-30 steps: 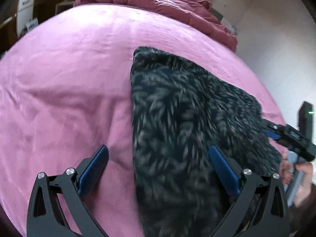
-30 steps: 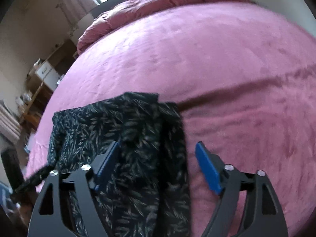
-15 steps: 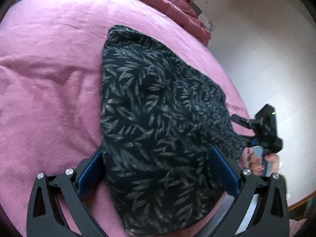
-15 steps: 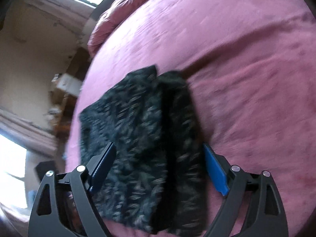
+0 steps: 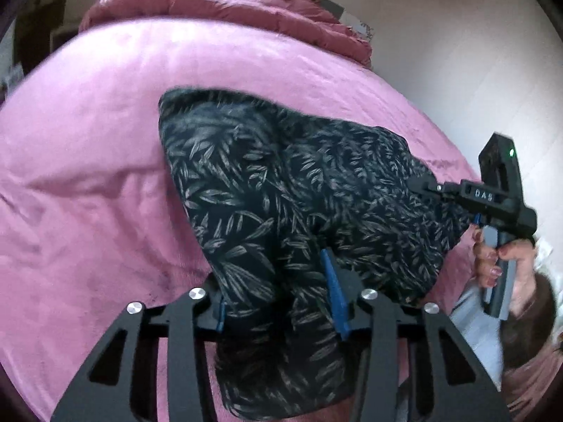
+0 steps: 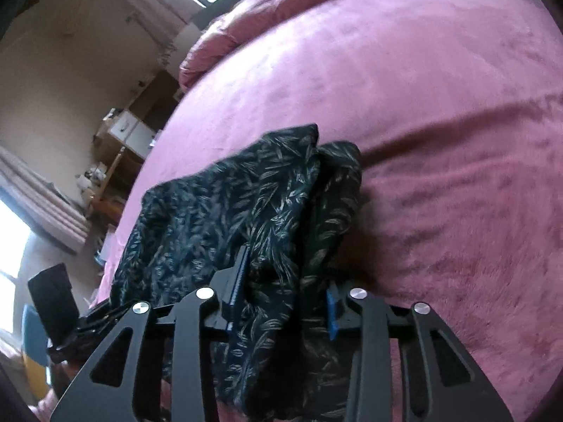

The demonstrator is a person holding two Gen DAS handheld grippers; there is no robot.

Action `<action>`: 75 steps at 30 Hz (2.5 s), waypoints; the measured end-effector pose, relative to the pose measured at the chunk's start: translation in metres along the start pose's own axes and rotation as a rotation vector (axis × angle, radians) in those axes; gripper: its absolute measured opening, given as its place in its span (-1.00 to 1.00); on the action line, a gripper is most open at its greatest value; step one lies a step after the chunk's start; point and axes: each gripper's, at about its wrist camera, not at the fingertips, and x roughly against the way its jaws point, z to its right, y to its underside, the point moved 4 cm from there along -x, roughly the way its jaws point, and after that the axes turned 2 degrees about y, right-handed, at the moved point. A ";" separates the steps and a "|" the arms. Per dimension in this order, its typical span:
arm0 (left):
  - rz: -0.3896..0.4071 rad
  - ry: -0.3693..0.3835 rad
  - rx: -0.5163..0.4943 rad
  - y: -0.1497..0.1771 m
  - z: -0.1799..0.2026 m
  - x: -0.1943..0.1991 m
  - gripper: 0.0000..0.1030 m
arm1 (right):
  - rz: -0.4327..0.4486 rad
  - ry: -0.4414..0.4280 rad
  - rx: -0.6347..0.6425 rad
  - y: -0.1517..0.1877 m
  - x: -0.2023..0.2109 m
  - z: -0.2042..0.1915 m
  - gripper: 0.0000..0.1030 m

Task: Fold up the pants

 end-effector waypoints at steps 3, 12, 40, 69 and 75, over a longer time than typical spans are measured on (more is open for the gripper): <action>0.052 -0.027 -0.033 -0.004 0.011 0.013 -0.27 | 0.047 -0.026 0.047 -0.004 0.007 -0.011 -0.41; 0.209 -0.135 -0.126 -0.015 0.010 0.051 -0.30 | 0.158 -0.008 0.214 -0.028 0.006 -0.049 -0.45; 0.248 -0.243 0.025 -0.064 -0.075 -0.027 0.23 | 0.152 0.180 0.096 -0.138 -0.103 -0.001 0.23; 0.278 -0.351 0.185 -0.030 -0.083 -0.001 0.96 | 0.207 0.282 0.015 -0.065 -0.034 -0.016 0.60; 0.266 -0.455 0.138 -0.014 -0.060 0.007 0.96 | 0.255 0.365 0.196 -0.035 -0.027 -0.058 0.78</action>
